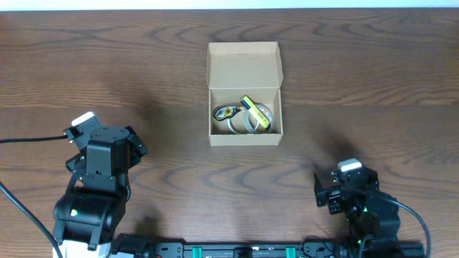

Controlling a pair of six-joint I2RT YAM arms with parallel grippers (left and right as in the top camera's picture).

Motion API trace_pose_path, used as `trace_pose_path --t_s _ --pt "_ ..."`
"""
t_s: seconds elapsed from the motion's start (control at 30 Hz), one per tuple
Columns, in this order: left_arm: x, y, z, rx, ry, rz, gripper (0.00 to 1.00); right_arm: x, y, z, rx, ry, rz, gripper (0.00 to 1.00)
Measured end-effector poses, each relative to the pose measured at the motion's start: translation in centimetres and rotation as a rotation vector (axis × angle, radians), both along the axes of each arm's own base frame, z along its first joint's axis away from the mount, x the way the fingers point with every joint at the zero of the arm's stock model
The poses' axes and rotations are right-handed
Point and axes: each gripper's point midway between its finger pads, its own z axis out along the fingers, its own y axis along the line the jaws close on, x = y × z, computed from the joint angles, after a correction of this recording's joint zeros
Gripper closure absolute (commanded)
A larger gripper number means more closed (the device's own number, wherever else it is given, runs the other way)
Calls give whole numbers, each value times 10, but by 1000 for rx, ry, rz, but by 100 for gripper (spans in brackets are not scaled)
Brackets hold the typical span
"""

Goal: Pack container
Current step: 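Retract the left arm away from the box, then bring both grippers to the box lid flaps on either side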

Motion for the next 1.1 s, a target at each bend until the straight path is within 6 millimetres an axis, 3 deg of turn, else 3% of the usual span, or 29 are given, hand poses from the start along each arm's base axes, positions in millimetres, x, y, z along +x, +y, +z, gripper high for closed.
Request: trace_pose_path --t_s 0.13,0.33,0.47,0.77,0.83,0.87,0.93,1.1 --pt "2 -1 1 -4 -8 -3 4 6 15 20 54 -82 72 1" --pt "-3 -5 -15 3 142 -25 4 4 31 13 149 23 126 1" --pt "19 -14 -4 4 228 -59 4 12 37 22 178 154 137 1" --pt "88 -49 21 -94 139 -170 4 88 66 103 257 257 232 1" --pt "98 -57 25 -125 101 -201 4 109 71 114 271 233 250 4" --pt "102 -60 28 -133 81 -210 0 117 72 117 275 220 254 16" --pt "109 -64 34 -146 41 -224 24 131 72 118 273 196 250 31" --pt "130 -66 48 -168 -56 -218 67 161 60 103 257 188 152 67"
